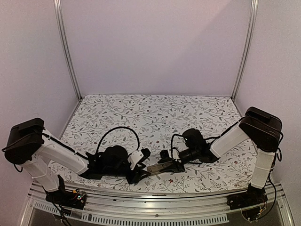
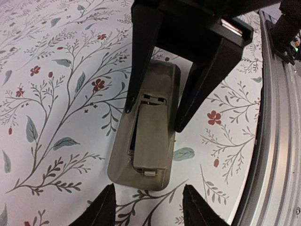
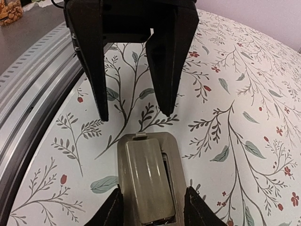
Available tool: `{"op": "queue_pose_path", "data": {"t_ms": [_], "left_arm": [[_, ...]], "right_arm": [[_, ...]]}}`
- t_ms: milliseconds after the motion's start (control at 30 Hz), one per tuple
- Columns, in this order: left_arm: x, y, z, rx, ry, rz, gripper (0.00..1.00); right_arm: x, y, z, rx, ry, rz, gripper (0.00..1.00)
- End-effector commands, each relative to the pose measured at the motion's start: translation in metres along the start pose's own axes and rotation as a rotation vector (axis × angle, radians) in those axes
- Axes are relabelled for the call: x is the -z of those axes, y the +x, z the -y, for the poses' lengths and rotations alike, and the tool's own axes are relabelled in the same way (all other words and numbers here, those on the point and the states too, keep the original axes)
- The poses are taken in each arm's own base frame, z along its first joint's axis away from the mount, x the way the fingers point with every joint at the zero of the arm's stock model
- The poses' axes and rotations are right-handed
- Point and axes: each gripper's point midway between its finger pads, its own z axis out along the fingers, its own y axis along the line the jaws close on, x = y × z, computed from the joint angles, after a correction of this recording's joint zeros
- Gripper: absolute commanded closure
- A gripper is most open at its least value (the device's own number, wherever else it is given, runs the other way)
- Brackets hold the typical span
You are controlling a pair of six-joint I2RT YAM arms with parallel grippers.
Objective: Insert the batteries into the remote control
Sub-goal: Load the battery cover onto the remote control without the battery cover.
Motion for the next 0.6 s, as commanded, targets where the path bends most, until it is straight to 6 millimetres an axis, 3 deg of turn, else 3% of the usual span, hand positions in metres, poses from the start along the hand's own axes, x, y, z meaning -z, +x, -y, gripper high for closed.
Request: {"op": "queue_pose_path", "data": {"t_ms": [0, 200, 333, 433, 567], "left_arm": [[0.007, -0.008, 0.001, -0.001, 0.011, 0.039, 0.55], [0.002, -0.006, 0.003, -0.006, 0.021, 0.024, 0.63], [0.002, -0.006, 0.004, 0.000, 0.029, 0.023, 0.68], [0.001, -0.003, 0.003, -0.002, 0.023, 0.019, 0.72], [-0.005, -0.002, 0.001, -0.013, 0.012, 0.013, 0.75]], "right_arm": [[0.006, -0.022, 0.004, 0.035, 0.005, 0.033, 0.55], [0.013, -0.036, 0.001, 0.049, -0.012, 0.062, 0.36], [0.032, -0.054, -0.001, 0.053, -0.003, 0.091, 0.19], [0.043, -0.046, 0.000, 0.027, 0.019, 0.019, 0.05], [0.046, -0.017, -0.001, 0.020, 0.011, -0.156, 0.05]]}}
